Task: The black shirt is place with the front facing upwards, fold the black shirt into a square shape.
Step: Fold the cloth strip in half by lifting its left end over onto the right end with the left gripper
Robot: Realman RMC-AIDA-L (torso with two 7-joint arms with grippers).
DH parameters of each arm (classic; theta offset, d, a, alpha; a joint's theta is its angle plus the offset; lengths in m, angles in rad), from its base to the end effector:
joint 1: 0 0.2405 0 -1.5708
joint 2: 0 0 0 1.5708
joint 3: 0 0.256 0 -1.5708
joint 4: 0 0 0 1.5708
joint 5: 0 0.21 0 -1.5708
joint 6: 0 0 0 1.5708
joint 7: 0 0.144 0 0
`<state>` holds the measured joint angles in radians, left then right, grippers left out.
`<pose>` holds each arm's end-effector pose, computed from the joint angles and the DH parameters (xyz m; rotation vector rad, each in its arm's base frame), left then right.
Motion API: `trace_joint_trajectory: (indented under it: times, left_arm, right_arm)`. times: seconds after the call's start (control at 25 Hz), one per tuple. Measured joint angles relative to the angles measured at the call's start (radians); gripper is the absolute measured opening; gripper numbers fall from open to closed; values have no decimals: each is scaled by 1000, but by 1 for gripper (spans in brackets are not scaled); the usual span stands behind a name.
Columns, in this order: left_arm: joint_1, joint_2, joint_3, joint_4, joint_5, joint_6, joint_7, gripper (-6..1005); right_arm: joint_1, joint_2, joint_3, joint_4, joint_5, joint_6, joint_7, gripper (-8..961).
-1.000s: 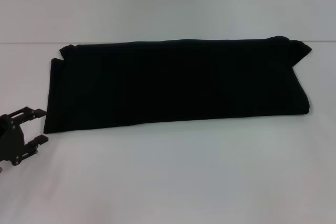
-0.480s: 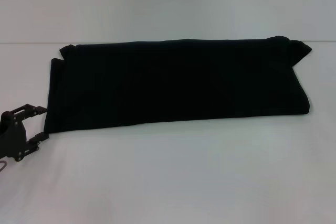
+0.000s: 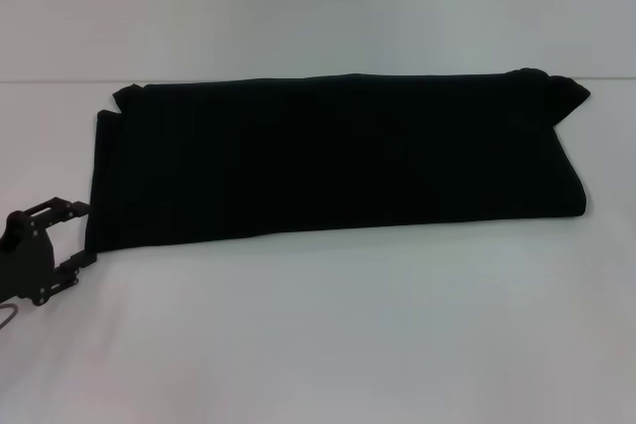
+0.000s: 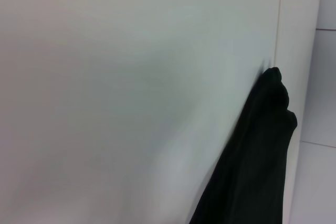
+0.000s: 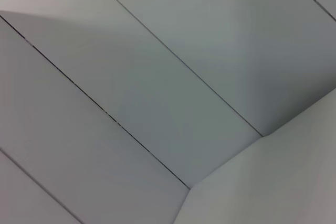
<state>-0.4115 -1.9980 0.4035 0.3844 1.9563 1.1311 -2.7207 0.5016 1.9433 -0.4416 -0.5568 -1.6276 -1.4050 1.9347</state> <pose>-0.3871 0.3142 0.0266 -0.9700 -2.4331 -1.1432 0.3033 0.3694 0.1154 -1.8819 1.3171 1.3028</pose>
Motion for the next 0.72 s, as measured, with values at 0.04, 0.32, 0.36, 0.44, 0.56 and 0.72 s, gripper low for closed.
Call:
trace_joint_trajectory:
  times: [0.04,0.32,0.36,0.44,0.56,0.72]
  left_arm:
    - [0,0,0,0,0,1,0,677]
    - [7,-2,2,0,-1,17,-1,677]
    - [8,-2,2,0,-1,18,-1,677]
    - [10,-2,4,1,0,17,-1,677]
    - [8,-4,5,1,0,6,-1,677]
    - [-2,-5,5,1,6,-8,-1,676]
  right_arm:
    - [0,0,0,0,0,0,0,699]
    - [2,-1,1,0,0,10,0,699]
    - [3,-1,1,0,0,11,0,698]
    - [6,-1,1,0,0,12,0,698]
    - [9,-1,1,0,0,13,0,698]
    - [9,-1,1,0,0,14,-1,699]
